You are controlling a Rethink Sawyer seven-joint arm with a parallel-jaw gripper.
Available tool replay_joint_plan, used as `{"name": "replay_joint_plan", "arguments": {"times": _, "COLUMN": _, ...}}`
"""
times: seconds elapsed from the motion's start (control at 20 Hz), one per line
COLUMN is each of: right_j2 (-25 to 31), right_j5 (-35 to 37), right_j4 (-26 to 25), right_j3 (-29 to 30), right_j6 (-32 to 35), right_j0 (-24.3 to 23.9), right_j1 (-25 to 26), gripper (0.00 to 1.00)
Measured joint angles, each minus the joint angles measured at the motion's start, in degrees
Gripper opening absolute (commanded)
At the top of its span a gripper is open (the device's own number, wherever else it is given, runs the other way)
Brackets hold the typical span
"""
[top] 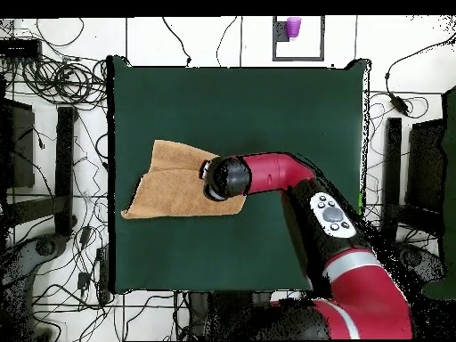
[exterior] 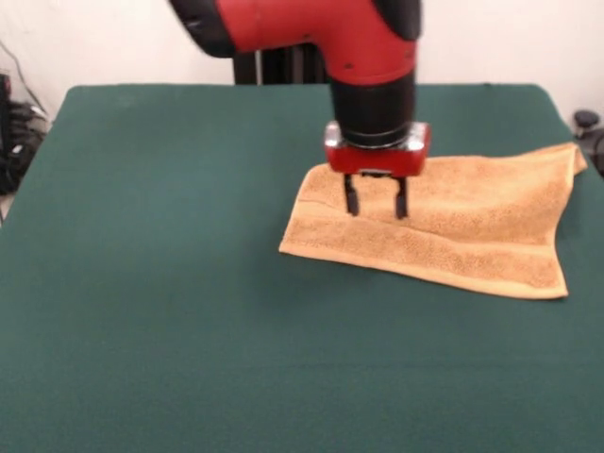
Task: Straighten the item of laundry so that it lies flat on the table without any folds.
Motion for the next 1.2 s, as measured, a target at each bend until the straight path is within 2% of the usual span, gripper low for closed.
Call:
{"name": "replay_joint_plan", "arguments": {"times": 0.45, "right_j2": -3.0, "right_j5": 0.0, "right_j4": 0.5, "right_j3": 0.0, "right_j6": 0.0, "right_j0": 4.3, "right_j1": -0.9, "gripper": 1.0}}
{"name": "replay_joint_plan", "arguments": {"times": 1.2, "right_j2": -6.7, "right_j5": 0.0, "right_j4": 0.5, "right_j3": 0.0, "right_j6": 0.0, "right_j0": 3.4, "right_j1": -1.1, "gripper": 1.0}}
